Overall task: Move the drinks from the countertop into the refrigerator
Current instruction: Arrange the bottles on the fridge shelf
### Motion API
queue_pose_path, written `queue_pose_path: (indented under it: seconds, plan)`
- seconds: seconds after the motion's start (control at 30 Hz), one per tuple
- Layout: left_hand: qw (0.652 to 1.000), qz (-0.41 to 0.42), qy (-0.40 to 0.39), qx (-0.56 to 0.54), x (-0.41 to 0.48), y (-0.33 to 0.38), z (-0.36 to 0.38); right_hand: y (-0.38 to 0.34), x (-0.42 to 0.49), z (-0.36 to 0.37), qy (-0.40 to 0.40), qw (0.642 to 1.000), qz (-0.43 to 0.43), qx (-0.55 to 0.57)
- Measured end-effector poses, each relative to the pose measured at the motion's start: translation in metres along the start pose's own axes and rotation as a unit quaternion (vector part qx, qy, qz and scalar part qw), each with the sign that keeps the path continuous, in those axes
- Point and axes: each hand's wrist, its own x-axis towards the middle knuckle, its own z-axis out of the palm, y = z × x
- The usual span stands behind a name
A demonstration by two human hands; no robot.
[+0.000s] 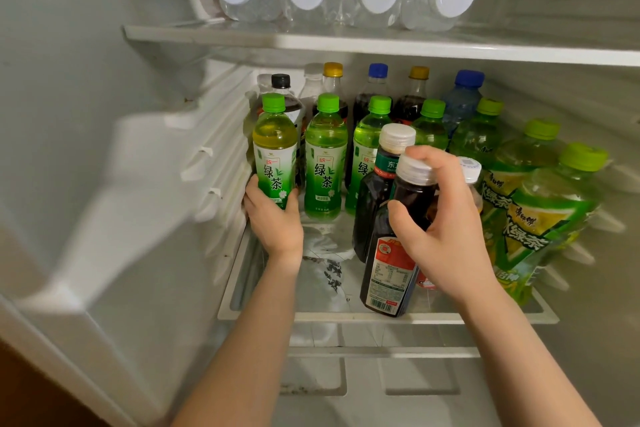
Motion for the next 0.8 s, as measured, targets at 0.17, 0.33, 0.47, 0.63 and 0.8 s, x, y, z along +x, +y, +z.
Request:
queue_pose_path:
  seconds: [0.17, 0.33, 0.47, 0.63, 0.8]
  plan:
    - [1.000, 0.003, -0.002, 0.009, 0.0014, -0.0020, -0.0017, 0.0000, -0.0008, -0.0017, -0.005, 1.000, 0.000, 0.005]
    - [1.000, 0.012, -0.013, 0.022, 0.0008, -0.0031, -0.0030, -0.0014, -0.0010, -0.0026, -0.009, 1.000, 0.004, 0.008]
    - [1.000, 0.006, -0.013, 0.014, -0.0008, -0.0019, -0.0022, -0.0017, -0.0010, -0.0021, -0.017, 1.000, 0.012, 0.000]
    - [1.000, 0.007, -0.007, 0.007, -0.0034, -0.0008, -0.0023, -0.0003, -0.0011, -0.0043, -0.025, 1.000, 0.001, -0.018]
    - [1.000, 0.004, -0.016, -0.001, -0.0037, -0.0015, -0.0030, -0.0013, -0.0018, -0.0075, -0.031, 0.999, -0.003, -0.045]
